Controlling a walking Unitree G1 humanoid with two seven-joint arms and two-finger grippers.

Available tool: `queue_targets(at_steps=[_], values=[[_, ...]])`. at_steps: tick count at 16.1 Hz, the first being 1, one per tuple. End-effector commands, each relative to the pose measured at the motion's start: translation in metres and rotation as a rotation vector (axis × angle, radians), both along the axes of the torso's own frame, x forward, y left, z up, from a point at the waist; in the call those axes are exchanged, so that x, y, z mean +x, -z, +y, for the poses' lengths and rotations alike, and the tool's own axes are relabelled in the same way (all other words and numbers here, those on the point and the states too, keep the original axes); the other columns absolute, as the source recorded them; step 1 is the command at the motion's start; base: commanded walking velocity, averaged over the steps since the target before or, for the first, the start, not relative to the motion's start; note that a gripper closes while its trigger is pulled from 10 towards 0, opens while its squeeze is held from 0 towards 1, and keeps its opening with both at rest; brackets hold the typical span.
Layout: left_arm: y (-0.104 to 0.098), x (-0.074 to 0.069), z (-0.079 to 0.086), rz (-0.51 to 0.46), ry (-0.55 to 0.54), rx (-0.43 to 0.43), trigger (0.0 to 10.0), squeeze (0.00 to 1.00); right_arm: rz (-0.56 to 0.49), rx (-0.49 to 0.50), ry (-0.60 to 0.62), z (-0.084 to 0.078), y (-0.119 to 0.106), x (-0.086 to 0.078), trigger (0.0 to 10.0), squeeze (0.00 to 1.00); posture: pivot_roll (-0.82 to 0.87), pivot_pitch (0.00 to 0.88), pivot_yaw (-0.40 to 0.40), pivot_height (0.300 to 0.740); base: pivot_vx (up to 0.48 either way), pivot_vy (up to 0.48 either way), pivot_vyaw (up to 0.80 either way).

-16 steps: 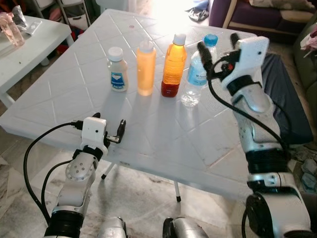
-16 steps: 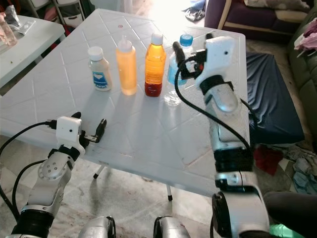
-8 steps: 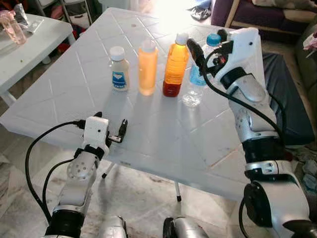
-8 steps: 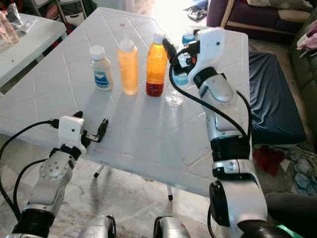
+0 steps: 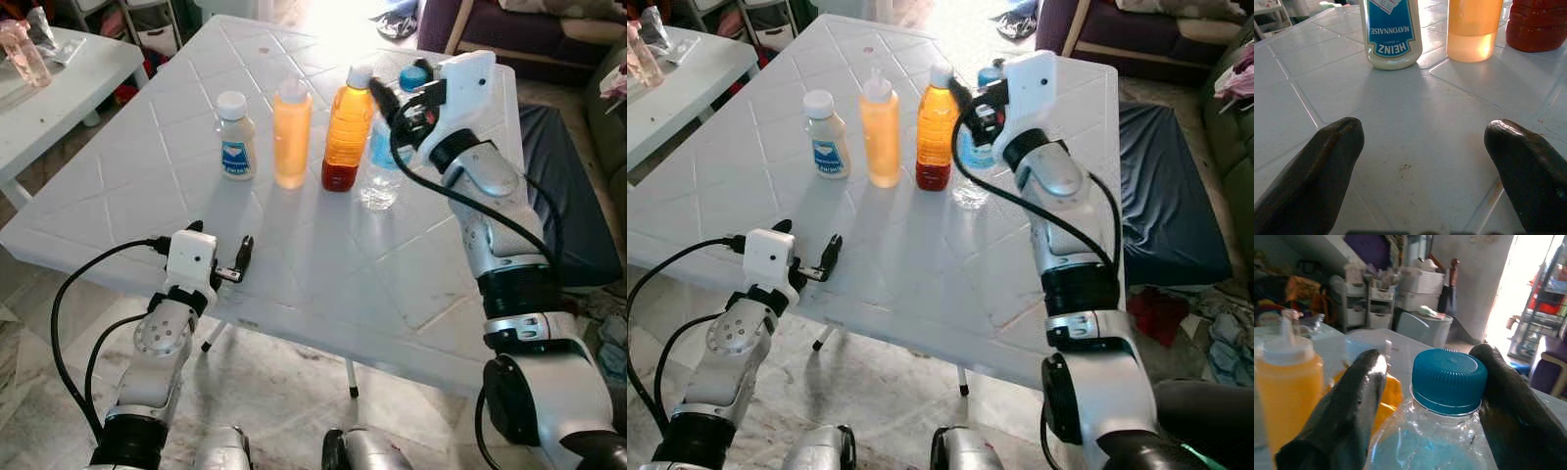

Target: Restocking fridge

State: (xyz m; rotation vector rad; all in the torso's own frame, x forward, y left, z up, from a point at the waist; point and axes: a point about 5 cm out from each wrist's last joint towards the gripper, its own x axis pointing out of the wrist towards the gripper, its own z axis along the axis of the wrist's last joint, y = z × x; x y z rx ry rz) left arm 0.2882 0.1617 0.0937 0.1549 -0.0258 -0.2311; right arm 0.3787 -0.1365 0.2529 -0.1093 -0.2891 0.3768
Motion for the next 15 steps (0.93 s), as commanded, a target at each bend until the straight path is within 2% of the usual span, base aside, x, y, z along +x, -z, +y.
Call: queue_targets(at_steps=[1,9,12,14,15], values=[[0.002,-0.002,-0.001,0.009,0.003,0.009,10.0,0.0,0.068,-0.009,0.025,-0.004,0.011,0.003,0.0,0.0,0.06,0.146,-0.038,0.74,0.0,0.0,0.0],[0.003,-0.002,-0.001,0.019,0.002,0.011,10.0,0.0,0.132,-0.006,0.044,-0.001,0.02,0.001,0.0,0.0,0.06,0.145,-0.036,0.74,0.0,0.0,0.0],[0.003,-0.003,0.006,0.021,-0.048,-0.013,10.0,0.0,0.156,0.01,0.112,-0.003,0.025,-0.005,0.0,0.0,0.07,0.144,-0.041,0.74,0.0,0.0,0.0],[0.005,-0.003,0.01,0.044,-0.099,-0.053,10.0,0.0,0.101,0.027,0.111,0.006,0.016,-0.021,0.0,0.0,0.07,0.146,-0.047,0.74,0.0,0.0,0.0],[0.008,-0.006,0.01,0.056,-0.1,-0.057,10.0,0.0,0.085,0.085,0.092,0.015,0.016,-0.034,0.0,0.0,0.07,0.146,-0.047,0.74,0.0,0.0,0.0]])
